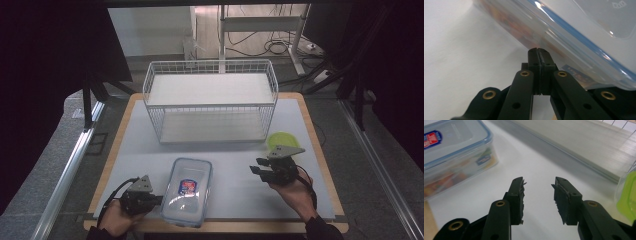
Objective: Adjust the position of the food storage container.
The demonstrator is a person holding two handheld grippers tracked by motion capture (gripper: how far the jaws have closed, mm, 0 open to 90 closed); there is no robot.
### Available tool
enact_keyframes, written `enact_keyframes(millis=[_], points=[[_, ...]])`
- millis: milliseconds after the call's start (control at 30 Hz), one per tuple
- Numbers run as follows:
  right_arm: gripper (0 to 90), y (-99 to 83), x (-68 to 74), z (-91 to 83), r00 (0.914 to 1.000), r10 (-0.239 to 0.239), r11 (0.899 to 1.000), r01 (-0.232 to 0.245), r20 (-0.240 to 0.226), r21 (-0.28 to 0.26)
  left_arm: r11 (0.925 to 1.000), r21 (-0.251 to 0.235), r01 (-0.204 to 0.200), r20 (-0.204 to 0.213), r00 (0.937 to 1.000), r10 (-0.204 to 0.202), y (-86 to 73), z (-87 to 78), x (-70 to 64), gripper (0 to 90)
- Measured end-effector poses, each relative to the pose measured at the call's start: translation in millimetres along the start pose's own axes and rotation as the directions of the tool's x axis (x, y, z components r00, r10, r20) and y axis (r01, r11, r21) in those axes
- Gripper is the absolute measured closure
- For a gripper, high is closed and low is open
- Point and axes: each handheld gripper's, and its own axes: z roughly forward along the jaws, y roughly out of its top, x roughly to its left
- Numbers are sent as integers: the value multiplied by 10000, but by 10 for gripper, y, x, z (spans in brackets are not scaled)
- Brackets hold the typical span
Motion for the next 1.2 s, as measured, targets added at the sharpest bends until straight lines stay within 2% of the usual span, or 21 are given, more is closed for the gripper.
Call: enact_keyframes(millis=[33,200,433,467,500,567,600,700,800,900,1033,1133,1200], points=[[594,-37,34,-41,10000,12,10000,-12,-58,-26,10000,1,-68,186,9998,68,33,36,-50,900],[573,-102,100,-113,9998,67,10000,-68,-204,-50,9996,52,-276,463,9986,274,126,125,-163,900],[557,-176,214,-181,9995,-23,10000,23,-300,2,9991,31,-429,774,9961,425,244,246,-263,900],[557,-200,250,-200,9995,-65,10000,66,-316,16,9985,49,-541,1078,9927,532,270,276,-306,900],[557,-200,250,-200,9995,-65,10000,66,-316,16,9985,49,-541,1078,9927,532,270,276,-306,900],[558,-241,285,-218,9994,-156,9997,161,-302,163,9976,61,-683,1363,9884,668,280,294,-373,899],[558,-256,292,-223,9994,-144,9997,150,-312,183,9960,126,-885,1500,9850,856,288,314,-457,899],[559,-278,299,-235,9993,-111,9997,119,-347,211,9951,138,-980,1629,9821,945,307,339,-516,896],[559,-315,323,-263,9991,-92,9997,102,-425,236,9922,99,-1239,1828,9758,1200,389,417,-606,896],[559,-322,321,-281,9994,-92,9998,99,-336,194,9928,12,-1197,2003,9727,1171,489,520,-646,897],[559,-333,282,-314,9998,44,9999,-42,-209,115,9923,-60,-1241,1999,9721,1228,585,598,-673,899],[561,-354,245,-352,9998,191,9998,-191,-55,62,9901,-206,-1389,1697,9754,1404,737,722,-720,900],[565,-366,222,-373,9997,249,9997,-250,55,78,9876,-208,-1558,1573,9750,1571,816,824,-760,900]])
